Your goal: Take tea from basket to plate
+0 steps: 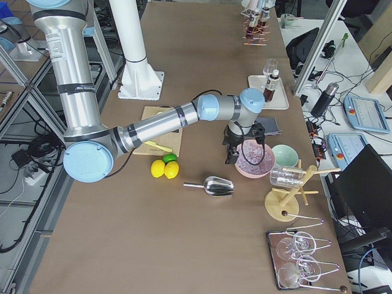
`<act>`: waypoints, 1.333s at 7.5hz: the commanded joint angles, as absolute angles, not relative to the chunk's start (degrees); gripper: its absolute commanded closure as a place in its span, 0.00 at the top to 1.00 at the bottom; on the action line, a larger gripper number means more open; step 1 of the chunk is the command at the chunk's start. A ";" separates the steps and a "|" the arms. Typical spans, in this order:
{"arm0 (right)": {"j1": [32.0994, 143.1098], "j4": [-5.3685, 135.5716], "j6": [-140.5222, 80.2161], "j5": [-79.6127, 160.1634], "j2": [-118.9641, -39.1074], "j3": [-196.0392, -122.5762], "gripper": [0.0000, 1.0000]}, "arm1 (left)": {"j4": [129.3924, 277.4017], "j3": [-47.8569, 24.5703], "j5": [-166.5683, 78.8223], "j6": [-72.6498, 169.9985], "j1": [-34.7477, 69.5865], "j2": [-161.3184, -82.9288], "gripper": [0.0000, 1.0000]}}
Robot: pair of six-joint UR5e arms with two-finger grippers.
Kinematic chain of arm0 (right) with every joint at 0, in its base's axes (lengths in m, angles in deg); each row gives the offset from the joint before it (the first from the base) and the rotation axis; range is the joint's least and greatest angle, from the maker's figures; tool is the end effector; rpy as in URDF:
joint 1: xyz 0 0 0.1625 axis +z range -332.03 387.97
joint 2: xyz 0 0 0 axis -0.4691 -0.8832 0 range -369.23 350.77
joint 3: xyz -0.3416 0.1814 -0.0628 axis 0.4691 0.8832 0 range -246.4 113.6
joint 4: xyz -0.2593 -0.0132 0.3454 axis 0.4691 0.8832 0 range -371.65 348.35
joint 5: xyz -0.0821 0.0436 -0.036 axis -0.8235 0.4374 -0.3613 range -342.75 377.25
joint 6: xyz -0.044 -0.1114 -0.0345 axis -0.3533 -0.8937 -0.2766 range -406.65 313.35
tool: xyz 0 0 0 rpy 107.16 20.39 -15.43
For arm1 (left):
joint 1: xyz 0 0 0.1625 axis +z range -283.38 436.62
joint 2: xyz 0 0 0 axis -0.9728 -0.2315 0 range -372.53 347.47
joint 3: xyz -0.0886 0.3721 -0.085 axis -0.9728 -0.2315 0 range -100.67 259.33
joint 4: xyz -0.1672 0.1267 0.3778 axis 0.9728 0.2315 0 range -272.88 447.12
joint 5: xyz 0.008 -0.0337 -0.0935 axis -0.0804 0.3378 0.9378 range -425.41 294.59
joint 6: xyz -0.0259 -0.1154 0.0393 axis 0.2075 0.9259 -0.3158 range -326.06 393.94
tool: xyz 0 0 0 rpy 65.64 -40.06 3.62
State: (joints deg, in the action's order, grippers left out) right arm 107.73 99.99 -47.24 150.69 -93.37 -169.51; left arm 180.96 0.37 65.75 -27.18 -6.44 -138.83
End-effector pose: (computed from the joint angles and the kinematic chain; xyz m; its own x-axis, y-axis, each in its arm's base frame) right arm -0.0463 -0.5241 0.5138 0.7184 -0.1076 0.6872 0.1850 0.9819 -0.0397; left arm 0.0380 -0.7374 0.3364 0.2496 0.9569 0.1482 -0.6716 0.0608 0.7384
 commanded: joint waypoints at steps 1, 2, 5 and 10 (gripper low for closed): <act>110.85 99.45 -51.04 145.88 -98.17 -169.06 0.99 | 181.07 3.47 65.29 -27.05 -6.71 -140.84 0.00; 112.07 99.45 -51.05 145.40 -98.78 -168.88 0.99 | 181.16 4.00 65.29 -27.05 -6.62 -140.94 0.00; 113.14 98.31 -55.06 145.05 -99.49 -164.51 1.00 | 182.39 3.83 65.37 -26.62 -5.92 -141.03 0.00; 114.10 94.21 -54.48 145.75 -98.70 -160.09 0.99 | 184.06 4.18 65.38 -26.52 -3.02 -140.59 0.00</act>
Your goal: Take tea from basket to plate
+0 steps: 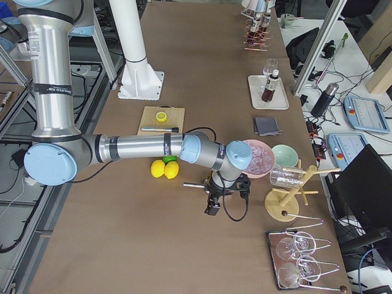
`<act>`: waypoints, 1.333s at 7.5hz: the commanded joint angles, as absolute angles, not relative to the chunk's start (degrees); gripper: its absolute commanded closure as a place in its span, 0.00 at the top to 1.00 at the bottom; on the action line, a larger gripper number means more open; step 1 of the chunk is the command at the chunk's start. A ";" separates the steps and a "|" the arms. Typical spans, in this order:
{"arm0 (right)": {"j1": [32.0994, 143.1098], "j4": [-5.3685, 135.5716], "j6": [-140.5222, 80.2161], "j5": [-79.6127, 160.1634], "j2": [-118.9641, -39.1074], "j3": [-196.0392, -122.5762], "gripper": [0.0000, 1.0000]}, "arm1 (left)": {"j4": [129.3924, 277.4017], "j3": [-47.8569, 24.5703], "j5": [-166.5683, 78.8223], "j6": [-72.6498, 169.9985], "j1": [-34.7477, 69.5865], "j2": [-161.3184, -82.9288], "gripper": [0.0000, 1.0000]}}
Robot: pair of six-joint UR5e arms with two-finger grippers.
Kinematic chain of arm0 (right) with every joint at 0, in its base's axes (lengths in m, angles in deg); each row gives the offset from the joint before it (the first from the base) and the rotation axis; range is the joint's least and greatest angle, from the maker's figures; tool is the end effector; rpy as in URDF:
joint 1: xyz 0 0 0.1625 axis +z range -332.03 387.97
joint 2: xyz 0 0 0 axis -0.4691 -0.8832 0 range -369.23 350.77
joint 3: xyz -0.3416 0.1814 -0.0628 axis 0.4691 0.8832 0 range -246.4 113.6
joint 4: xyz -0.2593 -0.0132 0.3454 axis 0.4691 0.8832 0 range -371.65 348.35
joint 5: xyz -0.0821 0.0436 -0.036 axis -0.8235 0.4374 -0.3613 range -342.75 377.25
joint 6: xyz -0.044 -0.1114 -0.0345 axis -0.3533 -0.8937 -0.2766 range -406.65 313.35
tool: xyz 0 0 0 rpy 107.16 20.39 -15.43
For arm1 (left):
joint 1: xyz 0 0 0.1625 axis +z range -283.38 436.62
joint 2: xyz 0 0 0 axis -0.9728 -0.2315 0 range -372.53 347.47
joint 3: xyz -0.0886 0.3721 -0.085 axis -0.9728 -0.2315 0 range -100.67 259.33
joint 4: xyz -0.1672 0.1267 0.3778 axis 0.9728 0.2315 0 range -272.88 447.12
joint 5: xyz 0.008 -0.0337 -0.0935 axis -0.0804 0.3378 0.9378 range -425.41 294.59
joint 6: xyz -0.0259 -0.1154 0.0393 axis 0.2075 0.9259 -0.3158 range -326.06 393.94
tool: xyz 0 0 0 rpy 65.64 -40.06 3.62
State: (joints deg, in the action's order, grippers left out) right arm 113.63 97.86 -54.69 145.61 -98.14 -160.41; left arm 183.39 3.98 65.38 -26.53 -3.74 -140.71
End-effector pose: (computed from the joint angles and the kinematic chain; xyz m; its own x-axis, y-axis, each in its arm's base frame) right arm 0.0188 -0.4918 0.6373 0.7756 -0.0413 0.6299 0.1836 0.9695 -0.1625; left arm 0.0748 -0.7507 0.3388 0.2144 0.9647 0.1531 -0.6738 0.0326 0.7382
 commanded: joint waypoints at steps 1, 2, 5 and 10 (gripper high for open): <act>114.19 89.13 -53.52 145.66 -99.74 -159.40 1.00 | 184.06 4.18 65.38 -26.44 -3.01 -140.67 0.00; 115.06 84.64 -50.55 146.01 -99.93 -156.87 0.99 | 184.15 4.09 65.38 -26.44 -3.01 -140.67 0.00; 116.04 83.89 -49.99 147.24 -100.19 -156.66 0.99 | 184.24 4.09 65.46 -26.44 -3.01 -140.67 0.13; 116.83 83.89 -50.25 147.33 -99.67 -157.10 1.00 | 184.15 3.65 65.81 -26.35 -3.19 -140.67 0.98</act>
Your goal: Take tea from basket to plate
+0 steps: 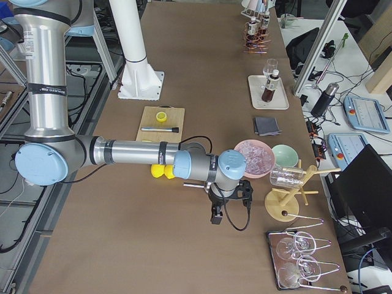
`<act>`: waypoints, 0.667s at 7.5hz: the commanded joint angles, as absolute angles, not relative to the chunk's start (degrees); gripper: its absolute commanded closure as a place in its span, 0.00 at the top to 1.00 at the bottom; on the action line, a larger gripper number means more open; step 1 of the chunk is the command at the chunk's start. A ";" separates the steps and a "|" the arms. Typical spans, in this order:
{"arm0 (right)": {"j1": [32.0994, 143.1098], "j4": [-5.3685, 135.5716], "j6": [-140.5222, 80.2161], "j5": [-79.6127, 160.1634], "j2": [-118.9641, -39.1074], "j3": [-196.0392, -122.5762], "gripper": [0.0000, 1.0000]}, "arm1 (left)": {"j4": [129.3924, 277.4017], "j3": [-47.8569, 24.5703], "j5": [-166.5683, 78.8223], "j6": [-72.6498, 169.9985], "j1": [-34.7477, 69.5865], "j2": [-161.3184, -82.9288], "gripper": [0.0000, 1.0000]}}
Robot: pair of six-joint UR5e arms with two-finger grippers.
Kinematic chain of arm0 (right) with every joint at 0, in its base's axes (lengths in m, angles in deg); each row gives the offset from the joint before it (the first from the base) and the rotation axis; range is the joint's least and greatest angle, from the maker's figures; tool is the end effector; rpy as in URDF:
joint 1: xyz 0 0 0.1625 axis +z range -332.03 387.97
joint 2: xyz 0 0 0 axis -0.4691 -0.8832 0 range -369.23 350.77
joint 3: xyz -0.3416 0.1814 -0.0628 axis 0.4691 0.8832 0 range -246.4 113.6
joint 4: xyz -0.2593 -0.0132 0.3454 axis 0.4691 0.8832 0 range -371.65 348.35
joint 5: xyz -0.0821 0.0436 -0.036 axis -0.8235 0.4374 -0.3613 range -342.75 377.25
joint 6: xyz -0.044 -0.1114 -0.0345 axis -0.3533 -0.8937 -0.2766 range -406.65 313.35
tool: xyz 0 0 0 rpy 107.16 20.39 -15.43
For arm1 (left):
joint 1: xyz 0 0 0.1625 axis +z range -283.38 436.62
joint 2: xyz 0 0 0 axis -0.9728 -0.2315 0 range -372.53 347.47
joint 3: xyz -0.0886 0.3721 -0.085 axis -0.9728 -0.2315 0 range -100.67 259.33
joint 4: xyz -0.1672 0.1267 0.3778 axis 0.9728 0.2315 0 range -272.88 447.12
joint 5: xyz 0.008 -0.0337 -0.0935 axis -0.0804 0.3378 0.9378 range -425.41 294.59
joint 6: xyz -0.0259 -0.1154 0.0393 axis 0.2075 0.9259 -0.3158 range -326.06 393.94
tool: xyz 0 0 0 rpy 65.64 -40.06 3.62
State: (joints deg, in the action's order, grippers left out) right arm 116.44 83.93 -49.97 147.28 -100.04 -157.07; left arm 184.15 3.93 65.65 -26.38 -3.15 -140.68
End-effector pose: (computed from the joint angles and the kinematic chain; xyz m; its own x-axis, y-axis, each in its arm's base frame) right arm 0.0399 -0.4963 0.6603 0.7644 -0.0140 0.6446 0.0710 0.9955 -0.0626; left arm 0.0830 -0.7498 0.3366 0.2050 0.9652 0.1621 -0.6688 0.0172 0.7432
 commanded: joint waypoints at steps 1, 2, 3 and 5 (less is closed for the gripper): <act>117.27 83.89 -50.26 147.24 -100.10 -157.63 0.99 | 184.24 3.39 66.08 -26.35 -3.19 -140.67 0.98; 117.62 83.89 -50.00 147.24 -100.11 -157.72 0.99 | 184.15 2.78 66.17 -26.35 -3.28 -140.59 0.98; 117.88 83.89 -50.08 147.24 -99.85 -158.07 0.99 | 184.06 1.99 66.17 -26.35 -3.36 -140.41 0.98; 118.59 83.89 -49.99 147.24 -99.93 -158.16 0.99 | 184.06 -2.55 69.13 -20.43 -4.50 -138.93 0.98</act>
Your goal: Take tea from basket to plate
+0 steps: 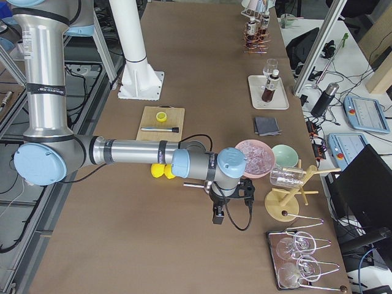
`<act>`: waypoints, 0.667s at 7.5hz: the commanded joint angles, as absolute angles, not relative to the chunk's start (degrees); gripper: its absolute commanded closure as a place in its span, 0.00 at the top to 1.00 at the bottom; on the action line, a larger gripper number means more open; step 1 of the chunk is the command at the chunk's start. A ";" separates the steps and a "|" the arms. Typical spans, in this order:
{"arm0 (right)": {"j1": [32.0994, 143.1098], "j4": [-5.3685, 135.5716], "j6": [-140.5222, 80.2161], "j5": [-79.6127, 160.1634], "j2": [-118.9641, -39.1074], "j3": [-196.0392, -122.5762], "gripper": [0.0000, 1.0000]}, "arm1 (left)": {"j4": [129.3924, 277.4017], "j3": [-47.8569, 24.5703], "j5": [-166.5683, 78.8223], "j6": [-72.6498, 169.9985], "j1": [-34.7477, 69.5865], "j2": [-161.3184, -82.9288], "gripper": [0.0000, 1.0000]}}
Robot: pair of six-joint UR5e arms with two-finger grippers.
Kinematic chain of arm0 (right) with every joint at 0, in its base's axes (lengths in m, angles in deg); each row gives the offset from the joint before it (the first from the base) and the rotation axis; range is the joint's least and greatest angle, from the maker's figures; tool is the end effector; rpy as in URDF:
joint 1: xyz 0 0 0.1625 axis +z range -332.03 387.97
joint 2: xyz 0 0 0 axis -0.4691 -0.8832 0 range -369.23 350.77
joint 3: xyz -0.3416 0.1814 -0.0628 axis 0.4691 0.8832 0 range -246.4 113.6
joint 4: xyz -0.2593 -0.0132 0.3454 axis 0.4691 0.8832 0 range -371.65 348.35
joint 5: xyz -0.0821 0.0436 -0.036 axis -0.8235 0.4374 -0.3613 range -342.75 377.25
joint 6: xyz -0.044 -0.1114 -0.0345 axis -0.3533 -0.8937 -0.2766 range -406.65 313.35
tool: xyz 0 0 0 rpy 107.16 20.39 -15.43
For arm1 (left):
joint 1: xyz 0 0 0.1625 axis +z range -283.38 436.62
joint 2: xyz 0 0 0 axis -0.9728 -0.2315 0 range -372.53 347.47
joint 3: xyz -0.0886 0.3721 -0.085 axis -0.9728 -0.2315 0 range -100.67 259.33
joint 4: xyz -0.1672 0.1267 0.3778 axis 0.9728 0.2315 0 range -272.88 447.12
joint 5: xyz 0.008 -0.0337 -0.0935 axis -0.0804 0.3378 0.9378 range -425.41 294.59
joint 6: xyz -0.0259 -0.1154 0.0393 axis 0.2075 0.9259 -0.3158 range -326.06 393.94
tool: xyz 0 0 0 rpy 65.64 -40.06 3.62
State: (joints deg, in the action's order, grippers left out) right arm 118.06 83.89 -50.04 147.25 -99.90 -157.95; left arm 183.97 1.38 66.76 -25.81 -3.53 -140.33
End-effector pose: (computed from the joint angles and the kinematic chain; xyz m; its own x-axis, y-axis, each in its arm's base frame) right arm 0.0540 -0.4978 0.6513 0.7648 -0.0055 0.6443 0.0437 0.9981 -0.0434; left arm 0.0784 -0.7418 0.3177 0.2120 0.9604 0.1806 -0.6500 0.0005 0.7600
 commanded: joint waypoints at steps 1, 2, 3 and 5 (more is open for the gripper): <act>118.68 83.89 -49.99 147.24 -99.76 -158.07 0.99 | 184.06 -5.46 69.15 -14.28 -5.90 -138.92 0.98; 118.68 83.89 -49.99 147.24 -99.76 -158.07 0.99 | 184.15 -8.62 69.15 -1.34 -8.18 -138.74 0.98; 118.68 83.89 -49.91 147.24 -99.76 -158.07 1.00 | 184.24 -14.92 69.59 16.28 -8.90 -134.91 0.98; 118.68 83.89 -49.91 147.24 -99.67 -158.07 0.99 | 186.07 -18.76 74.56 49.03 -10.21 -126.73 0.98</act>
